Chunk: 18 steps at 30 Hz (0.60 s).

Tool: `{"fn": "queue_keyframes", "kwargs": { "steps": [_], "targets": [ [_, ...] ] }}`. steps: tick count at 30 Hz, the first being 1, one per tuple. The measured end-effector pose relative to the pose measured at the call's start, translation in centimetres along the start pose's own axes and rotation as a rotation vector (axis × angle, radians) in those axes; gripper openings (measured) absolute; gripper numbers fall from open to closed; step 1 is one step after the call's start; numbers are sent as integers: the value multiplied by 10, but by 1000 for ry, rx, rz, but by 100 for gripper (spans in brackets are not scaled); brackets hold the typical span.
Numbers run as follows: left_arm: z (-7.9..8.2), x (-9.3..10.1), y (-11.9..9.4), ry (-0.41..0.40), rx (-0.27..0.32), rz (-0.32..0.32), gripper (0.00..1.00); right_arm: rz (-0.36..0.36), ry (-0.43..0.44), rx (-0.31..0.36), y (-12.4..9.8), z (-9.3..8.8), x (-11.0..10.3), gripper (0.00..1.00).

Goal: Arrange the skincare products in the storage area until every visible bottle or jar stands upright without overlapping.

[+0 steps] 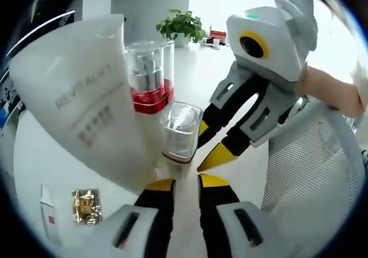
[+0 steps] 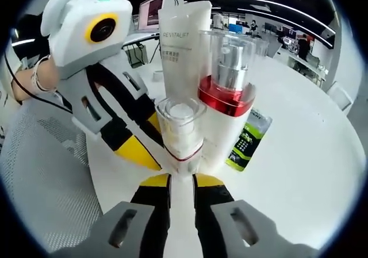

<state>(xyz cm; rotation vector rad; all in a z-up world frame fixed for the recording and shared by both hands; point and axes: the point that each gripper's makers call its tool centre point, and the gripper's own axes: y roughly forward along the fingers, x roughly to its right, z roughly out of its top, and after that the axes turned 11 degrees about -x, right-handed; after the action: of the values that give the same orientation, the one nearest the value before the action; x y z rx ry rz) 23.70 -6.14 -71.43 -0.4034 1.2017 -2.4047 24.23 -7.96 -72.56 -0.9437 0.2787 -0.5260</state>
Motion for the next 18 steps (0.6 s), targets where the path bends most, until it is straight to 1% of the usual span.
{"fn": "queue_keyframes", "kwargs": {
  "steps": [5, 15, 17, 18],
  "targets": [
    [0, 1, -5, 6, 3, 4, 12, -10, -2, 3, -5, 2, -2, 16],
    [-2, -6, -24, -11, 28, 27, 13, -43, 7, 13, -19, 4, -3, 21],
    [-3, -5, -28, -36, 31, 12, 13, -48, 4, 13, -20, 4, -4, 21],
    [-4, -6, -31, -41, 37, 15, 13, -48, 6, 13, -22, 5, -5, 22]
  ]
}}
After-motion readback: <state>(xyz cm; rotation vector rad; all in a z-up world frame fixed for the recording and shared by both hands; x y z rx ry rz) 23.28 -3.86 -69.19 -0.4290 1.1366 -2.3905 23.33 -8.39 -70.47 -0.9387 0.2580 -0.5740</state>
